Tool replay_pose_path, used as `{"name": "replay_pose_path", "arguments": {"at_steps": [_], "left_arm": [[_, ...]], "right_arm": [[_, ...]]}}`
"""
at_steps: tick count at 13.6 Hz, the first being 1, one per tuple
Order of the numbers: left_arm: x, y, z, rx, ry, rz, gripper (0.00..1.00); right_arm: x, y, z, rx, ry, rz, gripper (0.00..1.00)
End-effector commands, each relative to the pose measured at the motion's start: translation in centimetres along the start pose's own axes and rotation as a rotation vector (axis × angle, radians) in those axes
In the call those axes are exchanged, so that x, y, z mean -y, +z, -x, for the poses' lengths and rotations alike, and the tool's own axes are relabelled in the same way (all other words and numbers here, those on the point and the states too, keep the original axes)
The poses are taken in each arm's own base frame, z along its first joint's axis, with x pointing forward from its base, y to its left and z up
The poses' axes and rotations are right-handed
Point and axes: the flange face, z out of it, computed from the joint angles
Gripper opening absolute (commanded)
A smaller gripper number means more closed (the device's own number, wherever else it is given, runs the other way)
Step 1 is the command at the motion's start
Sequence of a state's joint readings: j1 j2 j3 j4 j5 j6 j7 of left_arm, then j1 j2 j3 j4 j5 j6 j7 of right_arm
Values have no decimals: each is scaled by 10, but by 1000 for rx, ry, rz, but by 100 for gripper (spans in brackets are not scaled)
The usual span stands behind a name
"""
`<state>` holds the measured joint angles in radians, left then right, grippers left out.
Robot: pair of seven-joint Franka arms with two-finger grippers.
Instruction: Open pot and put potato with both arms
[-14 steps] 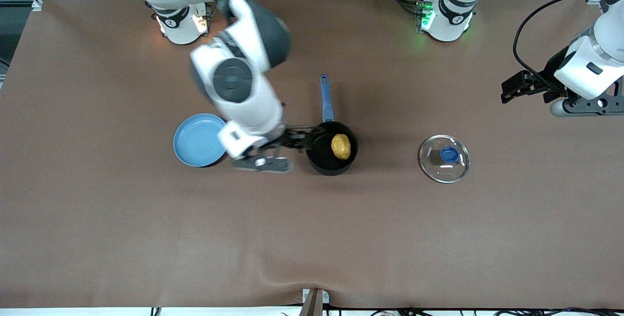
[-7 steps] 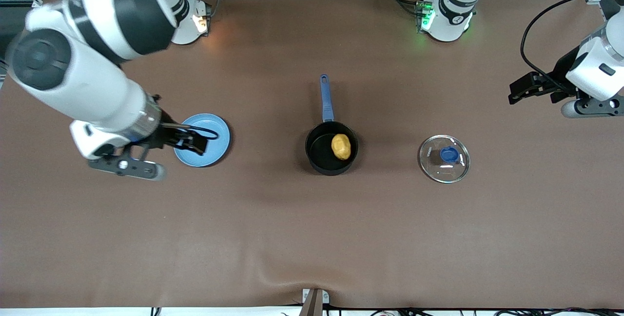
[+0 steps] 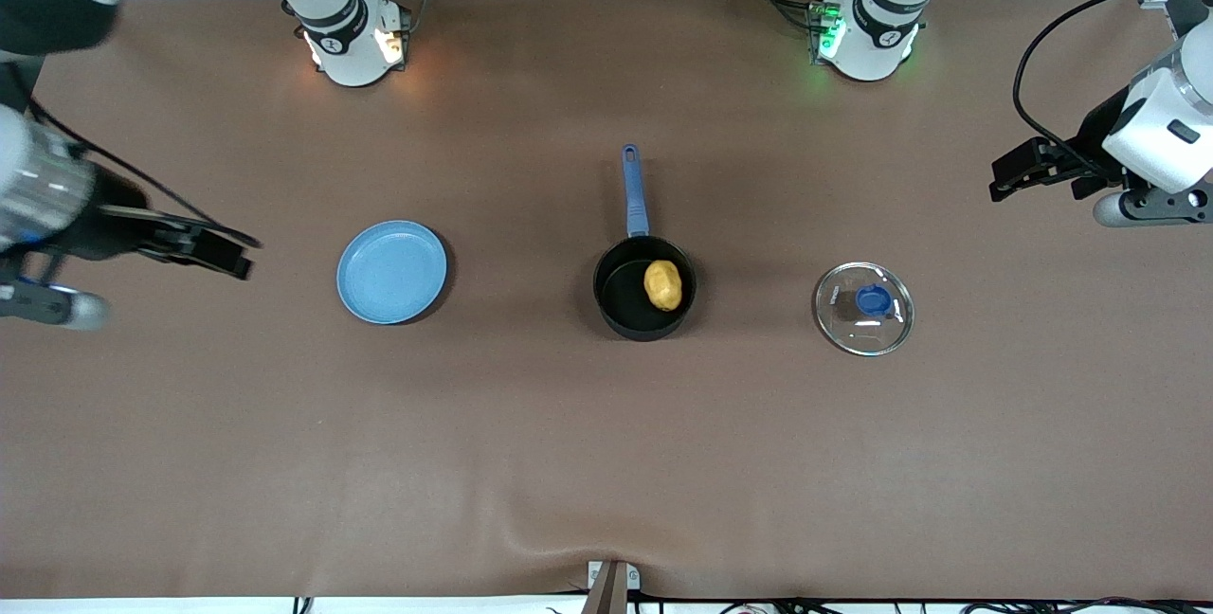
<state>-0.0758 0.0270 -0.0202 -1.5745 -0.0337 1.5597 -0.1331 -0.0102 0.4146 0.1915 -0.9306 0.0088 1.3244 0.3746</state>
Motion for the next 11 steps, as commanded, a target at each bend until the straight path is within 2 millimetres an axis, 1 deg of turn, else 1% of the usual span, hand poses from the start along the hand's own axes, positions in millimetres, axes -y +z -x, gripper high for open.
{"name": "replay_pose_path", "arguments": {"at_steps": [1, 2, 3, 4, 5, 6, 7, 8, 9, 11], "left_arm": [[0, -7, 4, -3, 14, 28, 100], [0, -7, 4, -3, 14, 28, 100], [1, -6, 4, -2, 12, 28, 100], [0, -7, 4, -5, 14, 28, 100], [0, -7, 4, -5, 14, 28, 100], [0, -7, 4, -5, 14, 28, 100], [0, -7, 4, -5, 14, 28, 100], [0, -7, 4, -5, 14, 28, 100], [0, -7, 4, -5, 14, 28, 100], [1, -7, 3, -5, 12, 29, 100]], "right_arm": [[-23, -32, 37, 4, -52, 47, 100], [-22, -35, 48, -13, -53, 57, 100], [-22, -32, 61, -46, -52, 68, 100], [-27, -25, 74, -83, -43, 76, 100], [-39, -19, 86, -117, -37, 79, 100], [-41, -11, 96, -130, -39, 80, 100], [-44, -7, 100, -125, -37, 82, 100], [-48, -7, 101, -119, -34, 82, 100], [-58, -8, 100, -114, -26, 81, 100], [-64, -12, 101, -113, -87, 80, 100]]}}
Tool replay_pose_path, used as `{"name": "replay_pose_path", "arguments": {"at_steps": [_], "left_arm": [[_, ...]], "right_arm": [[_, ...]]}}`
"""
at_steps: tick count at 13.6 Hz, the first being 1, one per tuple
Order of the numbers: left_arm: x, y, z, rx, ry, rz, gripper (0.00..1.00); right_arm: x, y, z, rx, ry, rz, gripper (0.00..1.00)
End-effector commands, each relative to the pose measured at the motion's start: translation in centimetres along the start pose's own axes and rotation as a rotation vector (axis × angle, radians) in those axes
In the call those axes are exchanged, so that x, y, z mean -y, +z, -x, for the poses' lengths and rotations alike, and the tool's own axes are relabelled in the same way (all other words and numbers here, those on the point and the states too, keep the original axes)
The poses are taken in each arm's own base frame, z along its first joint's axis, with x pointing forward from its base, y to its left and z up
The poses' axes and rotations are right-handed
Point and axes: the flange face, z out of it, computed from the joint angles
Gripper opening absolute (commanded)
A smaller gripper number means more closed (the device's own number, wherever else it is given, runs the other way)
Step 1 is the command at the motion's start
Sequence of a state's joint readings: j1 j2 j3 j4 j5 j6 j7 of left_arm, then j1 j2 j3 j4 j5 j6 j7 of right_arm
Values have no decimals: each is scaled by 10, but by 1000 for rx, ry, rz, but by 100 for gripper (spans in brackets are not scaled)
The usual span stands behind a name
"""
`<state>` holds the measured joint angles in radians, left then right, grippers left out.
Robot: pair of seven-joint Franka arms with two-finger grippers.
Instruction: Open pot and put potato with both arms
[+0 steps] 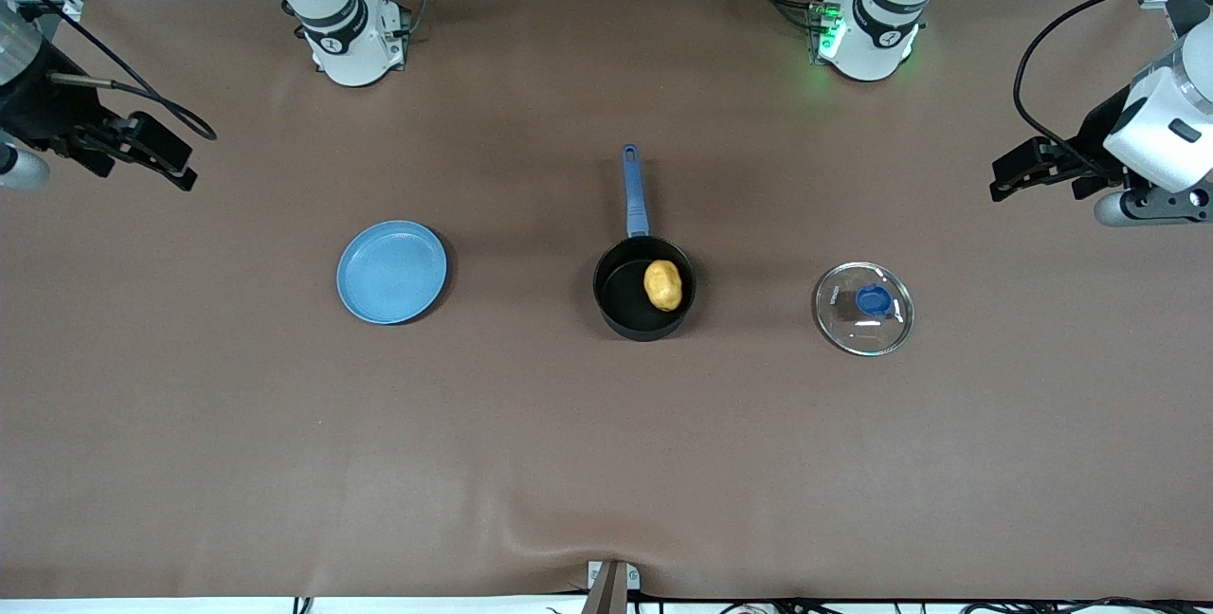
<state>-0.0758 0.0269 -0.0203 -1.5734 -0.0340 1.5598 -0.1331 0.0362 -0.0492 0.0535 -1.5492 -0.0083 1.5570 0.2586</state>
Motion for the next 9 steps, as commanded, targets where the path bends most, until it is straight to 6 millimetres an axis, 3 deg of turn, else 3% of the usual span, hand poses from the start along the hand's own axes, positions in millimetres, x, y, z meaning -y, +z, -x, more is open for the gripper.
{"name": "replay_pose_path", "arguments": {"at_steps": [1, 9], "left_arm": [[0, -6, 4, -4, 13, 28, 100], [0, -6, 4, -4, 13, 28, 100]], "right_arm": [[-12, -3, 8, -16, -60, 8, 100], [-31, -11, -2, -35, -61, -3, 100]]}}
